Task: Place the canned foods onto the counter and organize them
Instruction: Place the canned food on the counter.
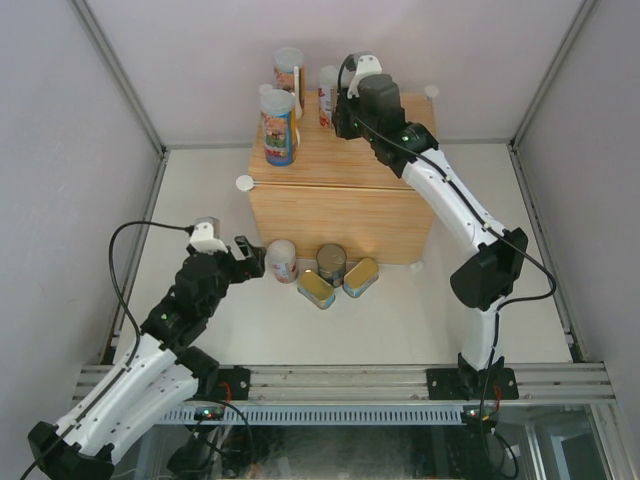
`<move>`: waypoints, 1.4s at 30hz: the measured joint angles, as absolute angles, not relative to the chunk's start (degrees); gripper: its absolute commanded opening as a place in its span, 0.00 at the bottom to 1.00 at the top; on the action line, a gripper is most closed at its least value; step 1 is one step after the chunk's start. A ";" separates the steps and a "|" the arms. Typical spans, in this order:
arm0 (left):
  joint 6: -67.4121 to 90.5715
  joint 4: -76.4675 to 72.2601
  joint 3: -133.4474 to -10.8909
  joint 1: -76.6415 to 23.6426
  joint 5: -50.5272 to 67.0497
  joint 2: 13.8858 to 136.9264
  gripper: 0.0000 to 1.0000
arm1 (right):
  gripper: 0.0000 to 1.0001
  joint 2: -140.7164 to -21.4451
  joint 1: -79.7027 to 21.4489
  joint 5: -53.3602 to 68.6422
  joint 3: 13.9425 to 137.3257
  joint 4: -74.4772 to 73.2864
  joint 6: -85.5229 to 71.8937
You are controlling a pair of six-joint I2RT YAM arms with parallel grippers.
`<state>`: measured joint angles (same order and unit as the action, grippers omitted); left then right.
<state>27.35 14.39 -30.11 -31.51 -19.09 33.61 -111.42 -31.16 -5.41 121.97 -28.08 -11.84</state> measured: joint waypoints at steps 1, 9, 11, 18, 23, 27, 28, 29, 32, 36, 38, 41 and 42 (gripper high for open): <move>27.35 14.44 -30.11 -31.51 -19.09 33.47 0.94 | 0.24 -111.42 -31.18 -5.41 121.97 -28.08 -11.84; 27.35 14.70 -30.11 -31.51 -19.07 33.21 0.94 | 0.24 -111.44 -31.16 -4.82 122.10 -28.08 -11.86; 27.35 14.70 -30.11 -31.51 -19.07 33.19 0.95 | 0.24 -111.46 -31.14 -4.62 122.45 -28.10 -11.88; 27.38 14.74 -30.11 -31.51 -19.09 32.97 0.95 | 0.24 -113.01 -30.81 -4.34 125.99 -28.10 -12.10; 27.35 14.74 -30.11 -31.51 -19.00 32.84 0.95 | 0.24 -115.35 -30.44 -4.16 128.53 -28.05 -12.69; 27.33 14.83 -30.11 -31.51 -18.68 32.84 0.95 | 0.25 -116.66 -30.13 -4.16 128.99 -28.01 -12.86; 27.33 14.92 -30.11 -31.53 -18.61 32.84 0.95 | 0.25 -116.92 -30.06 -4.19 129.03 -28.01 -12.86; 27.31 15.09 -30.11 -31.53 -18.33 32.84 0.95 | 0.25 -117.12 -30.00 -4.19 129.05 -27.99 -12.88; 27.29 15.51 -30.11 -31.55 -17.72 32.84 0.95 | 0.25 -117.36 -29.91 -4.25 129.08 -27.88 -12.86; 27.29 15.77 -30.11 -31.55 -17.30 32.84 0.95 | 0.25 -117.45 -29.71 -4.27 129.19 -27.64 -12.93; 27.27 15.79 -30.11 -31.55 -17.28 32.84 0.95 | 0.25 -117.45 -29.63 -4.27 129.19 -27.64 -12.97; 27.29 15.86 -30.11 -31.55 -17.21 32.84 0.96 | 0.26 -117.45 -29.74 -4.45 129.19 -27.64 -12.95; 27.29 15.90 -30.11 -31.55 -17.15 32.84 0.96 | 0.26 -117.45 -29.80 -4.51 129.19 -27.64 -12.93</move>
<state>27.29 15.90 -30.11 -31.55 -17.15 32.84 -117.45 -29.80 -4.51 129.19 -27.64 -12.93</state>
